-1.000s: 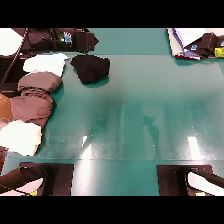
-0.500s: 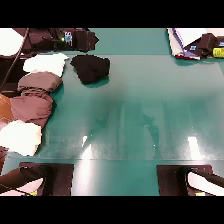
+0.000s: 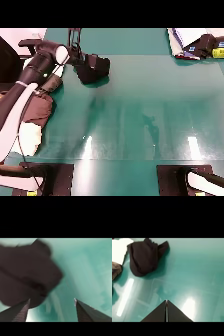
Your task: Fold the shirts.
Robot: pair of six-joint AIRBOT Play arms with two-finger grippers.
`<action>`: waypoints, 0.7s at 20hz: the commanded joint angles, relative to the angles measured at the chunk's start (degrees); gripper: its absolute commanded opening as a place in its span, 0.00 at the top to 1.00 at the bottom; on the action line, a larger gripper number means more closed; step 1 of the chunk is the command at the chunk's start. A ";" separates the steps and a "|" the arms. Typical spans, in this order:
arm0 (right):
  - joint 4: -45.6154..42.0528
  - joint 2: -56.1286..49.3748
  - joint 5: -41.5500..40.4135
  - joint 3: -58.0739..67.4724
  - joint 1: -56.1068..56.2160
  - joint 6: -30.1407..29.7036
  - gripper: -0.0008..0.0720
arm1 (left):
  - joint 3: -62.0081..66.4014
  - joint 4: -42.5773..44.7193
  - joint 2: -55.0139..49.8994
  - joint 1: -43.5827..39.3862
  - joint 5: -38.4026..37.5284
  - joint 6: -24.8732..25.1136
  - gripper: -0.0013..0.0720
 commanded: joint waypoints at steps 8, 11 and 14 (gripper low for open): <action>0.02 -0.02 2.08 -0.02 0.09 0.04 0.96 | 0.11 -11.69 -16.39 6.49 9.33 -4.31 0.08; 0.00 0.00 2.23 -0.02 0.09 0.04 0.96 | 0.52 -13.68 -16.76 6.49 12.63 -3.10 0.16; 2.73 0.17 2.05 -0.02 0.07 0.04 0.96 | 4.52 -13.22 -15.34 6.75 9.49 -2.97 0.95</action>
